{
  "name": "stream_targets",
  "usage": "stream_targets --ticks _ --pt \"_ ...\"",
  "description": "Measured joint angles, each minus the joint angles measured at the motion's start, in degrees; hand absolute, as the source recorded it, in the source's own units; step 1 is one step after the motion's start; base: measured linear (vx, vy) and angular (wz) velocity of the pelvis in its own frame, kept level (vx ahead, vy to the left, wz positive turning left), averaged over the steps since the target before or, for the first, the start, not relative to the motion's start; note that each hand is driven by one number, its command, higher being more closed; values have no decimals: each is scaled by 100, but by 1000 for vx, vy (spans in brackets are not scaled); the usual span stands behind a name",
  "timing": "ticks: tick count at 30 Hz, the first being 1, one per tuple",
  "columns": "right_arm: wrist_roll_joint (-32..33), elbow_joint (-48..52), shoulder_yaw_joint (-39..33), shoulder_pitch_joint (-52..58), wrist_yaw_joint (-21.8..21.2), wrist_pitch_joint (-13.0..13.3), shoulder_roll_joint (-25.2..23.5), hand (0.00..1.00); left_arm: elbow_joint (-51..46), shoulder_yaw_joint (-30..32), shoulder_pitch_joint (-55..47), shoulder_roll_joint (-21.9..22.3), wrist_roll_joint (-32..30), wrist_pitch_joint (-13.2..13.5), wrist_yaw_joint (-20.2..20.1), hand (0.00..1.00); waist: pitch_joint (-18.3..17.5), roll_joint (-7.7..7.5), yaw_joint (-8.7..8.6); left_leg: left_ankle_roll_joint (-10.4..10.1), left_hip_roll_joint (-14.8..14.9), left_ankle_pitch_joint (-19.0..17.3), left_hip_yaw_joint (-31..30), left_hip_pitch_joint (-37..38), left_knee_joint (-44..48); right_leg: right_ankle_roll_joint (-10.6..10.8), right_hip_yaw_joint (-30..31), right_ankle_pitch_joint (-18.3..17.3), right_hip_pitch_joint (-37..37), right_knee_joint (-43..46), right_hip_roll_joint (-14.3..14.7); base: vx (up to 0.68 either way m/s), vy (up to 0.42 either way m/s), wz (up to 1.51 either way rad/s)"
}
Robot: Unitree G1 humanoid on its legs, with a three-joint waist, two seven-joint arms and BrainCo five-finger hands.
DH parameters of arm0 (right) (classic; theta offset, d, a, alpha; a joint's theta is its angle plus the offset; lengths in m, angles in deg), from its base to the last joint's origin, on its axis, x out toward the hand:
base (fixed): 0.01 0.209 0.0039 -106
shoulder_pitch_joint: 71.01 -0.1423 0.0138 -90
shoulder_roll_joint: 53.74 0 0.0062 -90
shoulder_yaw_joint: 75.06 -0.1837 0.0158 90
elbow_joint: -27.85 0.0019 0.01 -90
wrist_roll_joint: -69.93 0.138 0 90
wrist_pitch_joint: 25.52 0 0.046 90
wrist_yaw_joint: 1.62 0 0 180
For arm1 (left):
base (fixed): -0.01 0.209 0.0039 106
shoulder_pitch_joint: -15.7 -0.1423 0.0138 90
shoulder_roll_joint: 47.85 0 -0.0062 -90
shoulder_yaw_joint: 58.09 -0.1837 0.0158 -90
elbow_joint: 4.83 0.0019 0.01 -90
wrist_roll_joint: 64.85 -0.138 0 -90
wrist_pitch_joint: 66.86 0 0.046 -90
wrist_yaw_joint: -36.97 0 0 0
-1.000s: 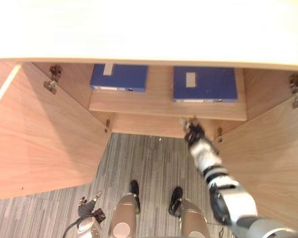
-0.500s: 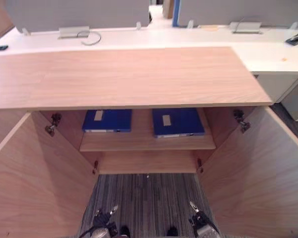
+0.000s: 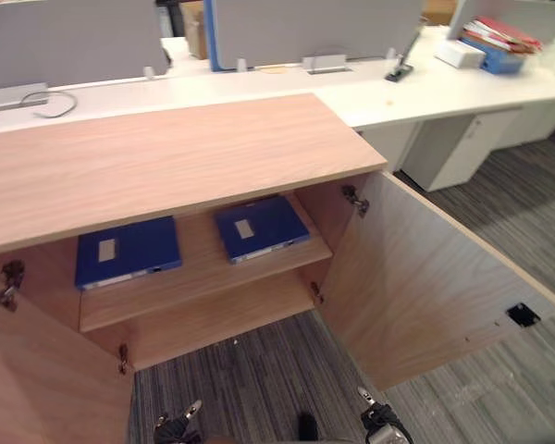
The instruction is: Walk over to the cabinet, pick up the folder, carry it to the office cabinet, place the folder inside the office cabinet, then close the office cabinet door
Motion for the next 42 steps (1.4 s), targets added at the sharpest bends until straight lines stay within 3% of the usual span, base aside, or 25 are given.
stream_targets --ticks 9,12,13,15,16,17,18,20,24,30,33,35,37,38,40,42 --pt "32 42 -370 -63 59 16 -26 0 162 -461 135 -86 -580 -46 -4 0 80 23 -98 -19 4 109 797 777 -505 9 499 44 -16 162 212 108 36 -52" --pt "31 167 -311 -148 104 23 -23 0 132 -552 246 -103 -562 -48 -7 0 351 55 -78 120 52 15 1261 808 -224 -4 -87 52 -407 774 274 -125 -40 -86" --pt "32 279 -321 -204 171 18 11 0 121 -544 224 -93 -551 -47 -4 0 397 100 -111 169 111 -93 1382 807 -187 -298 -736 -373 -597 1271 112 -131 -68 -45" --pt "26 333 -488 -154 232 26 11 0 87 -506 147 -84 -494 -56 12 0 408 102 -153 103 110 -200 1470 897 -123 -534 -2173 -1304 -769 2922 -594 -31 -55 -15" --pt "26 330 -515 -154 232 26 12 0 85 -496 121 -84 -476 -56 18 0 406 99 -146 82 108 -211 1482 926 -136 -502 -2260 -1351 -714 2968 -657 66 -91 -10" --pt "24 309 -518 -151 231 26 -19 0 77 -369 48 -83 -382 -55 32 0 412 55 -118 0 78 -256 1527 1020 -141 -301 -2372 -1523 -523 2755 -715 51 -91 -22" --pt "26 279 -514 -151 232 27 -18 0 68 -245 51 -25 -261 -63 44 0 390 38 -87 -14 53 -265 1549 1010 -140 -328 -2337 -1638 -385 2435 -601 101 -148 -42" --pt "81 273 -520 -157 247 51 34 0 147 -136 60 57 -181 -115 75 0 326 224 -93 16 252 -183 1562 891 -179 -428 -2235 -1425 -391 2005 -248 83 -141 -52" --pt "400 191 -580 -142 289 118 26 0 147 -18 62 64 38 -152 81 0 293 217 -106 31 505 -129 1373 917 -211 -556 -2130 -1230 -163 1406 180 85 -144 -27" --pt "578 11 -865 -149 293 202 23 0 168 -11 18 65 182 -201 84 0 241 182 -81 41 367 44 1099 1131 -317 -528 -2004 -1040 256 955 196 94 4 -5" --pt "668 -22 -940 -133 296 225 13 0 115 -14 31 63 224 -203 85 0 233 179 -30 63 211 44 987 949 350 -406 -1687 -813 402 659 138 51 150 -53" --pt "686 -25 -829 -103 348 249 21 0 90 -10 21 64 272 -182 84 0 229 133 37 204 -21 -508 217 507 1046 -294 -1397 -701 409 583 7 -32 242 -62" --pt "676 -25 -632 -95 347 261 28 0 43 -40 9 64 273 -179 83 0 229 132 20 201 -59 -562 -131 298 739 -178 -1221 -633 378 589 15 -77 241 -61" --pt "674 -23 -496 -94 342 266 8 0 17 5 -10 51 297 -172 78 0 214 142 26 175 -72 -550 -135 338 471 -65 -1072 -590 319 608 71 -95 261 -66" --pt "675 -12 -413 -11 332 239 0 0 -88 3 -96 23 193 -165 75 0 72 29 19 256 -174 -502 161 316 328 -84 -1065 -525 165 654 -41 -43 254 -67" --pt "685 47 -400 81 332 250 -1 0 -63 -13 -96 20 88 -169 71 0 56 43 -7 291 -338 -482 414 340 254 -73 -1009 -521 29 694 -207 1 250 -62"
